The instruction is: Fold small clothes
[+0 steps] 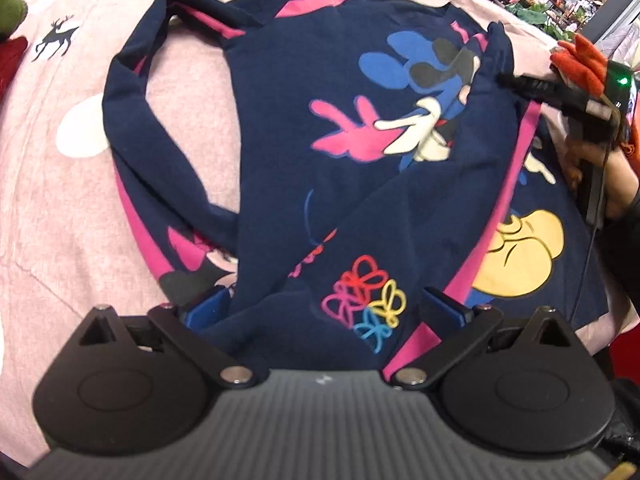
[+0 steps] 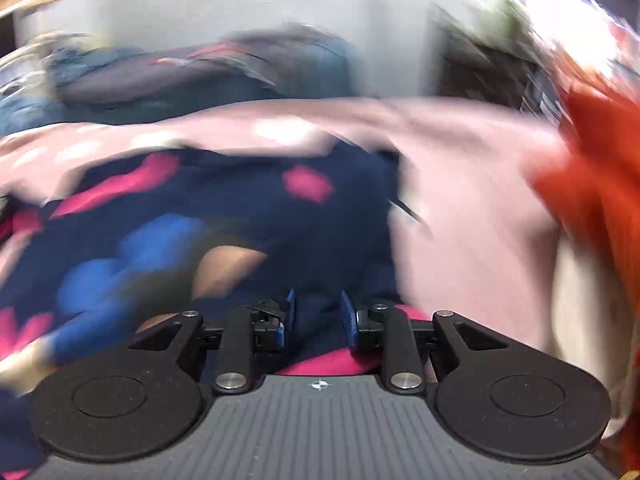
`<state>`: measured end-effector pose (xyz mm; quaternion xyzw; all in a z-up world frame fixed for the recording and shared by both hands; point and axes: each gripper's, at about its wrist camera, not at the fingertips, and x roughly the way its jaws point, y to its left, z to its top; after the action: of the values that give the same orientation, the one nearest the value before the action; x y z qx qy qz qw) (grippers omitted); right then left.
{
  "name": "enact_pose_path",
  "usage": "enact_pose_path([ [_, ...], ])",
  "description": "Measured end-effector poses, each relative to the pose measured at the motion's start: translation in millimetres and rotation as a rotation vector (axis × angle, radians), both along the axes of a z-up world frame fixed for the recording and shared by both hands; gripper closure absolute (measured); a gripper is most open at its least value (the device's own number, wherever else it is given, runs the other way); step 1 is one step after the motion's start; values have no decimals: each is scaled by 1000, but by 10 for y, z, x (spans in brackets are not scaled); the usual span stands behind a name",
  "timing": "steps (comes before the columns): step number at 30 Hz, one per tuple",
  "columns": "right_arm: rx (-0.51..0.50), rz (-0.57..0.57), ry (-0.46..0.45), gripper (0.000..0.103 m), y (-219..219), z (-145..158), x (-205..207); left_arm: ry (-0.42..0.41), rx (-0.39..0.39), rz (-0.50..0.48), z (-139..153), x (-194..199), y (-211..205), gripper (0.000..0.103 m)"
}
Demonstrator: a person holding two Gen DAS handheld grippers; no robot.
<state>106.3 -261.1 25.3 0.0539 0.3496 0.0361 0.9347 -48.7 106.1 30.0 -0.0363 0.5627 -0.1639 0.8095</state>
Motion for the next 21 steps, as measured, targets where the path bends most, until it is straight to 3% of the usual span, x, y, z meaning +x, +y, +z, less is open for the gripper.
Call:
enact_pose_path([
  [1, 42, -19, -17, 77, -89, -3, 14, 0, 2, -1, -13, -5, 12, 0],
  [3, -24, -11, -10, 77, -77, 44, 18, -2, -3, -4, -14, -8, 31, 0],
  [5, -107, -53, -10, 68, -25, 101, -32, 0, 5, -12, -15, -6, 23, 0],
  [6, -116, -80, -12, 60, -13, 149, -74, -2, 15, -20, -17, -10, 6, 0],
  [7, -87, -85, -31, 41, -4, 206, -149, -5, 29, -30, -21, -13, -17, 0],
  [8, -43, -54, -65, 29, 7, 236, -219, -6, 43, -38, -25, -13, -45, 0],
  [9, -20, 10, -99, 5, 65, 259, -290, -6, 55, -46, -26, -10, -69, 0],
  [10, -37, 81, -116, 0, 146, 274, -352, -7, 66, -51, -26, -5, -88, 0],
  [12, -118, 144, -75, 0, 262, 204, -329, -8, 75, -53, -24, 6, -103, 0],
  [15, -200, 106, -4, 1, 175, 1, -227, -9, 56, -31, -5, 8, -60, 0],
  [17, -155, 60, -13, 14, 68, 62, -272, -12, 22, 0, 23, 16, 14, 0],
  [18, -172, 48, -16, 13, 80, 115, -313, -14, -6, 23, 44, 28, 66, 0],
  [19, -184, 55, -35, 5, 101, 188, -394, -17, -37, 52, 68, 48, 130, 0],
  [21, -151, 132, -89, 0, 143, 335, -641, -29, -76, 125, 118, 95, 261, 0],
])
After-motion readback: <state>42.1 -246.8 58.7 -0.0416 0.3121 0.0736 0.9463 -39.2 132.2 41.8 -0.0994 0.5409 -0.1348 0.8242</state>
